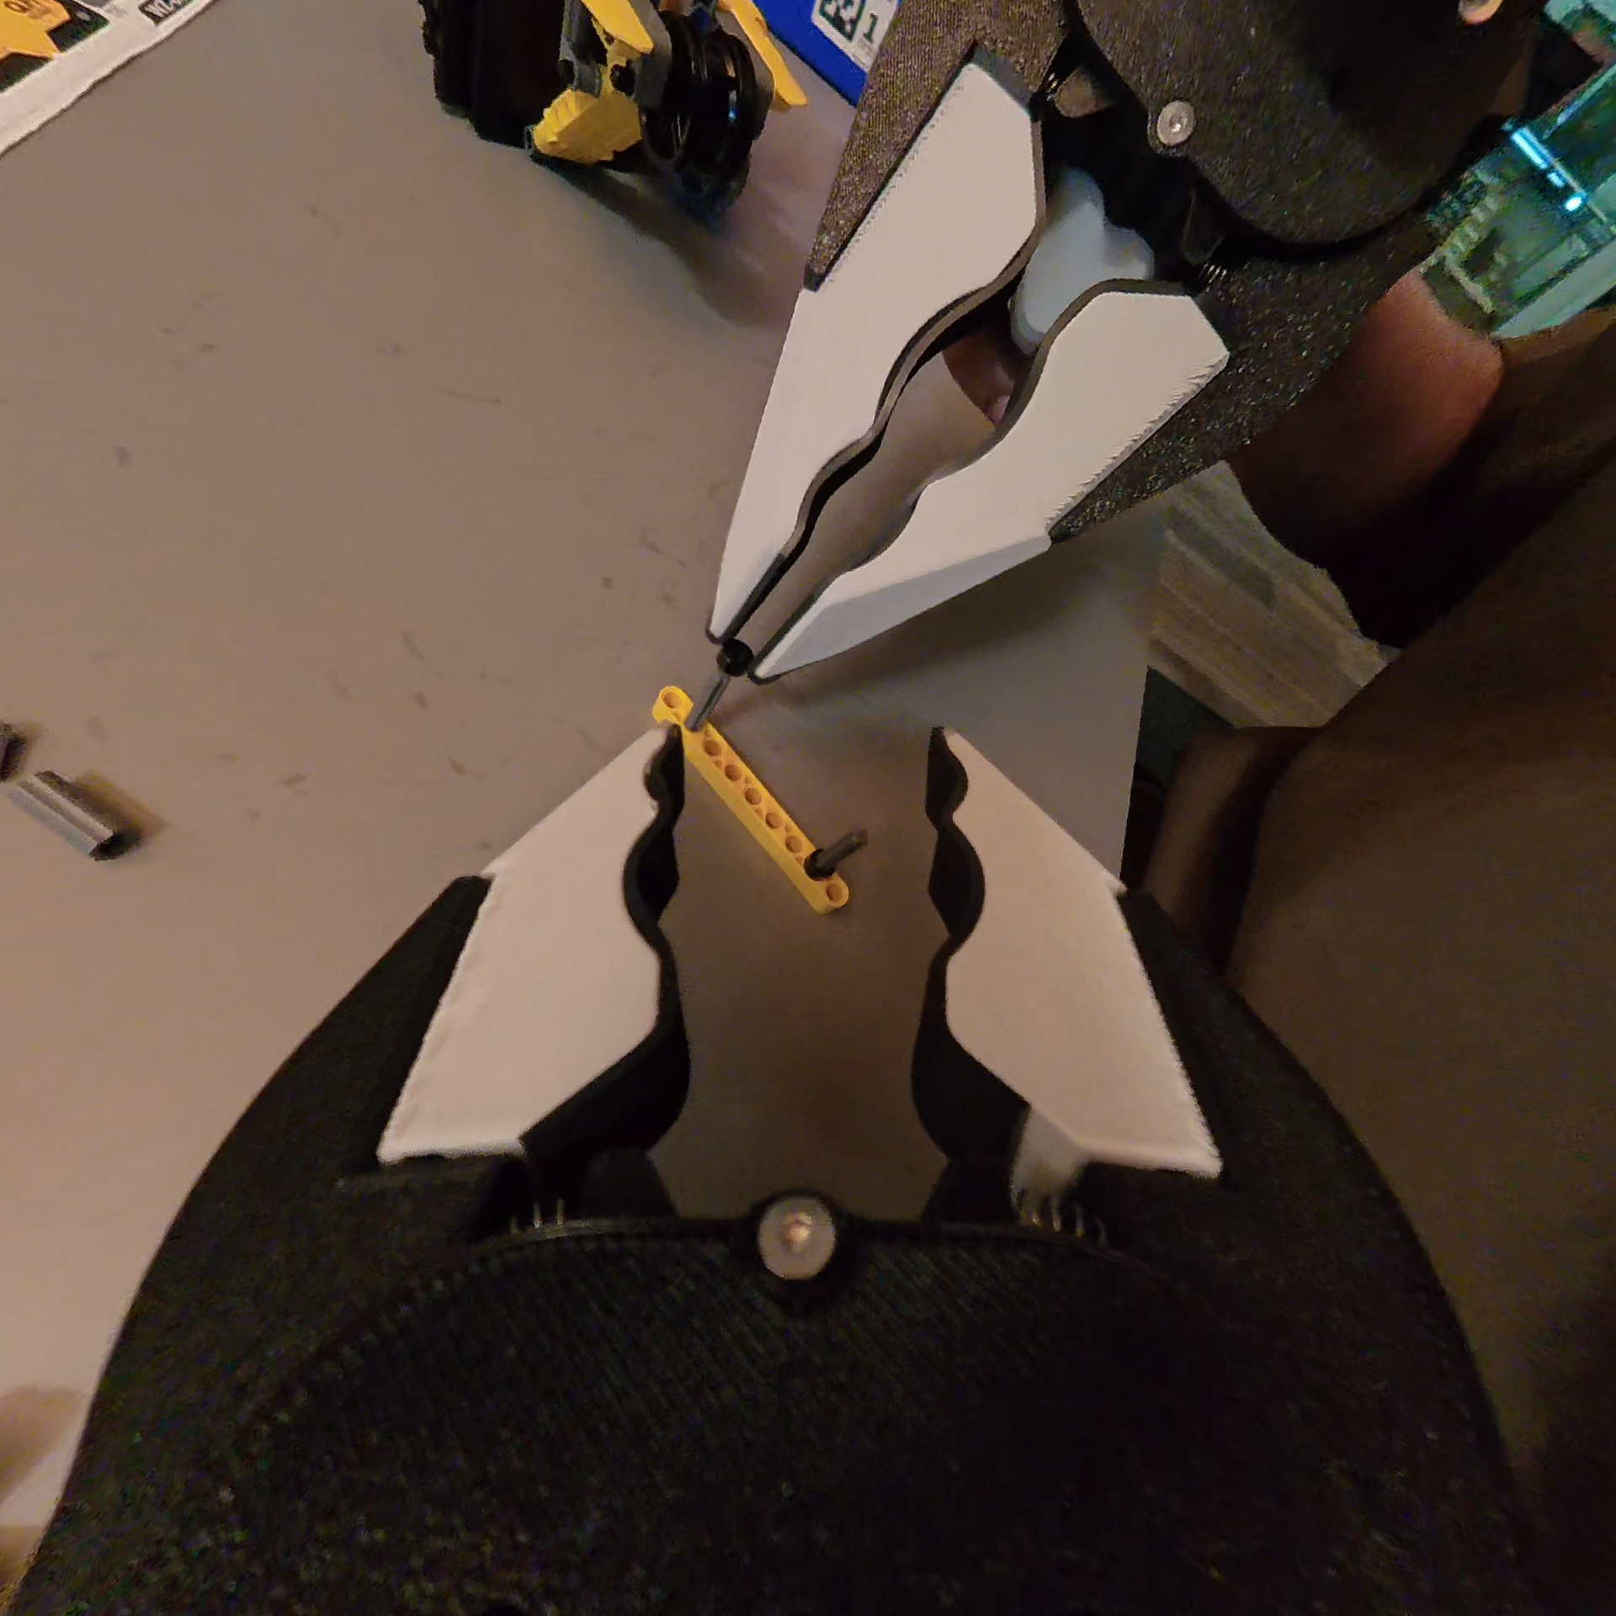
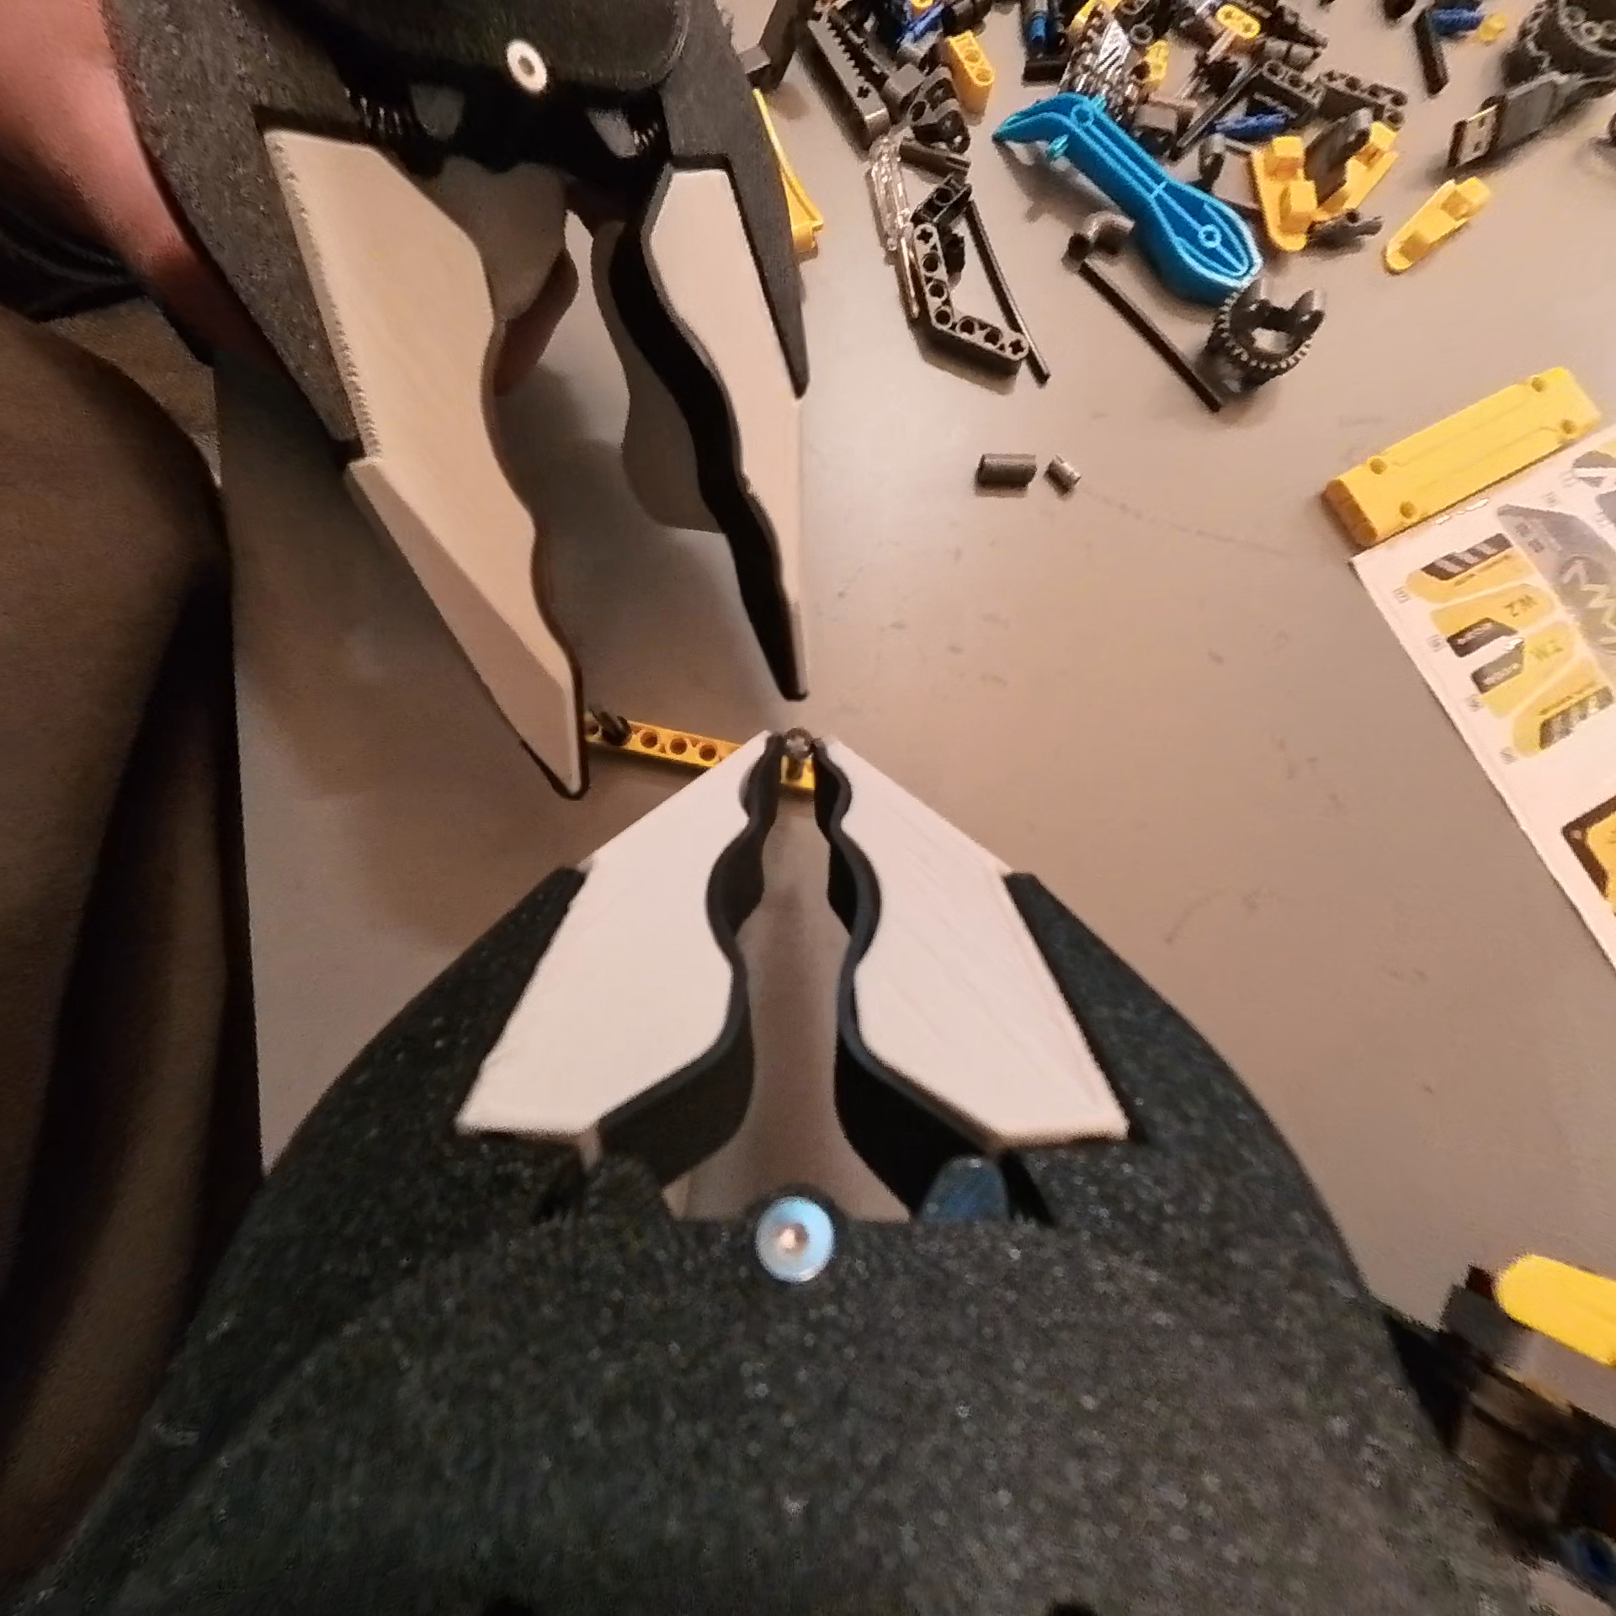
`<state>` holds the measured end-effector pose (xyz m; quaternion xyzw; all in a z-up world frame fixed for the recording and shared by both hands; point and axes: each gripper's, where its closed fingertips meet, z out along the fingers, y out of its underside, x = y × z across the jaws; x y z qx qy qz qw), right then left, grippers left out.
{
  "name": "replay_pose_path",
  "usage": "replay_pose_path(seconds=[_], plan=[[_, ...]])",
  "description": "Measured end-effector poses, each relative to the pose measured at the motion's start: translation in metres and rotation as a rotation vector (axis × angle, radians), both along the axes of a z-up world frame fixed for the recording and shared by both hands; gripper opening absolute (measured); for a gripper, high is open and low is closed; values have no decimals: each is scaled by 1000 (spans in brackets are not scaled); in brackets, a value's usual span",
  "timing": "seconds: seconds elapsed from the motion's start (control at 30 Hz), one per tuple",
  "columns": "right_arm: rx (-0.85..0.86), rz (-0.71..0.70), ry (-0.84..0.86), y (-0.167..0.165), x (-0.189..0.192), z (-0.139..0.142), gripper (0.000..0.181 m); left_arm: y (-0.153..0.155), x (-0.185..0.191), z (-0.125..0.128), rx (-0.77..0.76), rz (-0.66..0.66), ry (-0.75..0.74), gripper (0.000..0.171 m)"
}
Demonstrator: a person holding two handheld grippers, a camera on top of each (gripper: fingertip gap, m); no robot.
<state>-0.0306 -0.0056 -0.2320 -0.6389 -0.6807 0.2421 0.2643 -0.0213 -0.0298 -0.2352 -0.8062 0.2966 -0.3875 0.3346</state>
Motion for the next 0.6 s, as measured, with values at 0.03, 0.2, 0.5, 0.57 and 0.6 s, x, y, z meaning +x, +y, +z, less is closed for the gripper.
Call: replay_pose_path(seconds=[0.03,0.2,0.5,0.57,0.6], plan=[[-5,3,-5,0,0,0,6,0,0,-1,1,4,6,58],[-9,16,-34,1,3,-2,6,0,1,-4,5,5,31,58],[-34,56,-53,1,0,-4,6,-2,4,-7,12,-12,56,58],[-37,68,-62,0,-1,-5,6,-3,5,-7,17,-15,59,58],[-39,73,-63,-1,-1,-5,6,-3,5,-7,18,-17,62,58]])
